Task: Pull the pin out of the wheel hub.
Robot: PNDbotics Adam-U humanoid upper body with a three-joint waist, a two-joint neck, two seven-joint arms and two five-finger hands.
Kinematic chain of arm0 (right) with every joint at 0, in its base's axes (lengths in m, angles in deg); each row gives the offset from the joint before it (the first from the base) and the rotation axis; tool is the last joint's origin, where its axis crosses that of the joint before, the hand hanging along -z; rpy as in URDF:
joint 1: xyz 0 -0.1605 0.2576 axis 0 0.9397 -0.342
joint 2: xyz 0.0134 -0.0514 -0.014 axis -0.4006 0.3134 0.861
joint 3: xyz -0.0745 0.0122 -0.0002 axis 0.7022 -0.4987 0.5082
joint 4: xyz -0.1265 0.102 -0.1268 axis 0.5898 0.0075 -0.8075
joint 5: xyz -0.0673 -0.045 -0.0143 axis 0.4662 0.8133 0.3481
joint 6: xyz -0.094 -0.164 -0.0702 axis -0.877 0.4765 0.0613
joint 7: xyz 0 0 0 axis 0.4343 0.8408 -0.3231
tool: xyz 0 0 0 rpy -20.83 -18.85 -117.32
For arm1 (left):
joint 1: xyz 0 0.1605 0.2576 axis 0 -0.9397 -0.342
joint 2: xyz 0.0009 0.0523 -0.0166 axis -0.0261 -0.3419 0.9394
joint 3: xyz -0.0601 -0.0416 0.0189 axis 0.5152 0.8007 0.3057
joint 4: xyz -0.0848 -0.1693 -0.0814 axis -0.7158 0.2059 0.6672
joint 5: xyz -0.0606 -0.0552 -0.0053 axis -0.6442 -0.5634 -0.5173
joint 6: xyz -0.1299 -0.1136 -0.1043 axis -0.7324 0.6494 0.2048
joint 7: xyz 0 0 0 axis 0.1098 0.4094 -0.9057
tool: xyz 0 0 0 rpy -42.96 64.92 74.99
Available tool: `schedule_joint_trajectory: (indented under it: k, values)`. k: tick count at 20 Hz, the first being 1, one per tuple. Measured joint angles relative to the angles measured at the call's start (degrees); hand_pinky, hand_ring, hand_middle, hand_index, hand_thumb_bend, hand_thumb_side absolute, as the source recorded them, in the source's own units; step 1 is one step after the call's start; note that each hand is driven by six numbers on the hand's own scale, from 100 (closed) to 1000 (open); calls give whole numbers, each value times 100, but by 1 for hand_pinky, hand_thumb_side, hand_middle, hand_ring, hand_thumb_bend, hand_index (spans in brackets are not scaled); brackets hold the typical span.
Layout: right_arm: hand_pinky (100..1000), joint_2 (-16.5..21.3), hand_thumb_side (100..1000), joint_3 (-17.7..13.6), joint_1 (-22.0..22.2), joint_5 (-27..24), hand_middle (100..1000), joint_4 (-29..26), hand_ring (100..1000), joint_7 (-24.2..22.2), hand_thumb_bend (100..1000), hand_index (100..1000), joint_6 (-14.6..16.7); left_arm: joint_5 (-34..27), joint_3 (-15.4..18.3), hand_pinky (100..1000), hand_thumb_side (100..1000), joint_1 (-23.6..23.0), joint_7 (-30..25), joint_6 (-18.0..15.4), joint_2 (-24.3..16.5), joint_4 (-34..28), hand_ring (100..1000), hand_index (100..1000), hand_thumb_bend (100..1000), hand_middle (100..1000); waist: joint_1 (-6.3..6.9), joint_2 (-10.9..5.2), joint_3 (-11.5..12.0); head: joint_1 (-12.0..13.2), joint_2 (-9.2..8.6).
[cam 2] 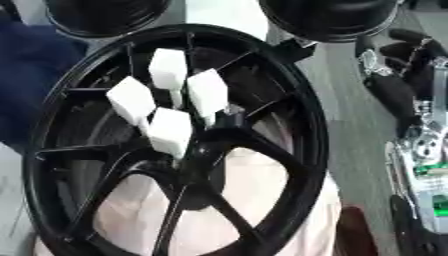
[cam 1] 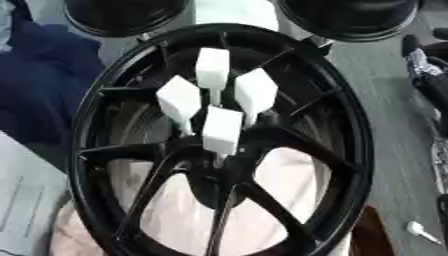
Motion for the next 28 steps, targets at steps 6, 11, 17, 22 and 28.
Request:
schedule_joint_trajectory:
  k: [6, 11, 17, 22, 28]
  values:
    - [803, 0, 256, 0, -12, 0, 524, 0, 726, 1, 444, 690, -1, -35, 1, 790, 482, -33, 3, 1, 0, -3, 703, 759, 202, 617, 7, 0, -8, -25, 5]
    - [803, 0, 257, 0, -14, 0, 524, 0, 725, 3, 442, 690, -3, -47, -4, 788, 431, -39, -29, -32, 0, -28, 701, 758, 206, 615, 14, -11, -18, -52, 46]
    - [802, 0, 258, 2, -17, 0, 524, -1, 725, 0, 443, 689, -6, -124, -365, 802, 466, -79, -436, -443, -54, -371, 736, 807, 285, 671, 38, -13, -47, -75, 46]
    - [802, 0, 258, 3, -19, 0, 524, -1, 725, -10, 443, 689, -16, -90, -949, 806, 478, -93, -927, -934, -98, -554, 742, 814, 302, 679, 53, -13, -52, -75, 45]
    - [802, 1, 258, 7, -39, 0, 524, -1, 725, -20, 444, 689, -24, 174, -1453, 821, 605, 24, -1496, -1438, -89, -418, 787, 868, 402, 742, 75, -13, -83, -74, 32]
